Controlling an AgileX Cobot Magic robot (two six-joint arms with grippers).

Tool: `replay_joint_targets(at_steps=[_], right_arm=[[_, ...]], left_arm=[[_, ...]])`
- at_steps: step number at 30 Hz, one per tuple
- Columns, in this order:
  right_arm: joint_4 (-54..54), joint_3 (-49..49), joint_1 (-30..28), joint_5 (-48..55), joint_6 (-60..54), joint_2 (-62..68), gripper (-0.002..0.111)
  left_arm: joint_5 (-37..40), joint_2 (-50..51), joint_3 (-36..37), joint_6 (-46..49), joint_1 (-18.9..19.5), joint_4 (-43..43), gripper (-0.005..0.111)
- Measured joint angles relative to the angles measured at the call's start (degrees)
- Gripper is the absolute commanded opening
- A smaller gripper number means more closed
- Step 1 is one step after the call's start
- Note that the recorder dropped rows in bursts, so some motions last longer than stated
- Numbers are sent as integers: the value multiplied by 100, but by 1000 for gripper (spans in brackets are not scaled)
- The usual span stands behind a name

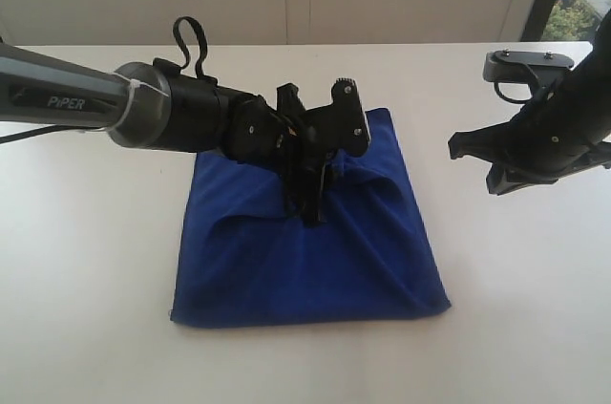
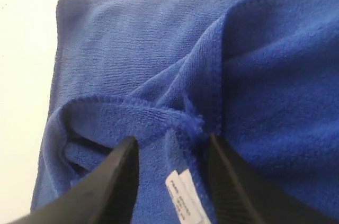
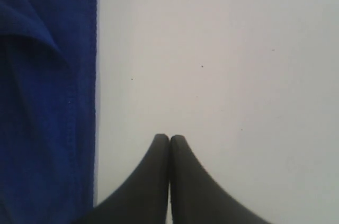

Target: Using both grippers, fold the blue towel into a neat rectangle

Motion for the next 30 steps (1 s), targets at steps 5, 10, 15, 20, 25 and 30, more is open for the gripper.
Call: replay_joint_targets(at_steps=[5, 10, 15, 20, 25, 30], right_arm=[[0, 0, 0, -10, 0, 0, 0], [0, 0, 0, -10, 0, 0, 0], [0, 0, 0, -10, -11, 0, 0], [0, 0, 0, -10, -11, 0, 0], [22, 0, 0, -10, -11, 0, 0], [22, 0, 0, -10, -11, 0, 0]], left_arm=[[0, 0, 0, 98, 82, 0, 47], [0, 0, 0, 106, 149, 0, 47], [0, 0, 0, 120, 149, 0, 46], [54, 0, 0, 120, 149, 0, 15], [456, 0, 0, 110, 149, 11, 0], [469, -10, 0, 110, 149, 11, 0]])
